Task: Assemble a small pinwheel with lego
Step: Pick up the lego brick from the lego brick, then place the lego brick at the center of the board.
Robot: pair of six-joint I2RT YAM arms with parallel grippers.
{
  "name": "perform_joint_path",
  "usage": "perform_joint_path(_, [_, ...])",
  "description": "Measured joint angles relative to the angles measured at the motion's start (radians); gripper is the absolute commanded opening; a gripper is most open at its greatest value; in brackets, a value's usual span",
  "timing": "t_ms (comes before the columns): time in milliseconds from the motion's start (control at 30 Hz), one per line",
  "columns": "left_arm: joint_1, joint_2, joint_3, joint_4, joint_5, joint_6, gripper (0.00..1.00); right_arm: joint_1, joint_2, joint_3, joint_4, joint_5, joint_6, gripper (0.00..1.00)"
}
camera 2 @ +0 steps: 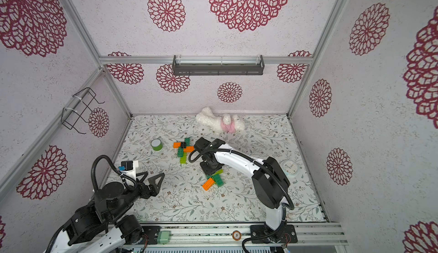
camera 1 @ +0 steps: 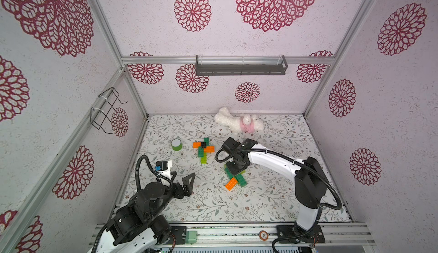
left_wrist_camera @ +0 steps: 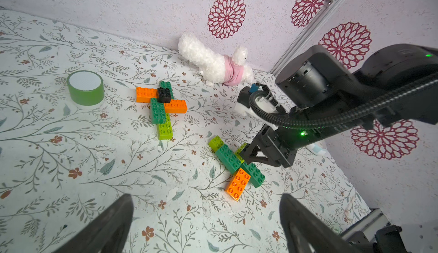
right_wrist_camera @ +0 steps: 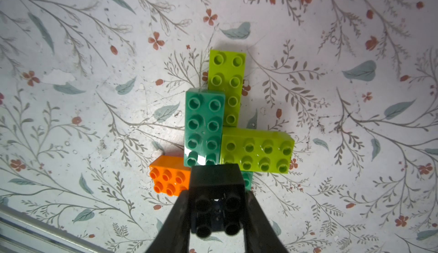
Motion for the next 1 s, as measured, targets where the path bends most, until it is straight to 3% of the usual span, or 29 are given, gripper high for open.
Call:
perform_joint_path(200, [0.0,0.088,-0.082,0.139,0.046,0.012,0.94,-0.028,-0.062,-0.005,0.023,-0.01,0.0,0.21])
perform_joint_path(333, [-0.019,0.339,-0.105,0.289,0.102,0.07,0.89,-0.116,-0.174,-0.132,0.099,-0.027,0.01,0.22])
perform_joint_path(467, [-0.095,0.625,-0.13,0.459,0.127,0.222,0.88,-0.283,-0.316,-0.351,0.212,-0.053,0.055,0.23])
perform_joint_path(567, [-0.142,0.76,-0.18,0.6,0.135,0.344,0.89,-0.356,-0.362,-0.474,0.281,-0.06,0.081,0.24])
perform_joint_path(767, [-0.155,0.963,-0.236,0.862,0.153,0.499,0.87,-0.387,-0.363,-0.626,0.409,-0.132,0.097,0.29])
perform_joint_path(1000, [-0.157,1.155,-0.262,1.144,0.182,0.584,0.83,-0.42,-0.358,-0.688,0.508,-0.169,0.096,0.41])
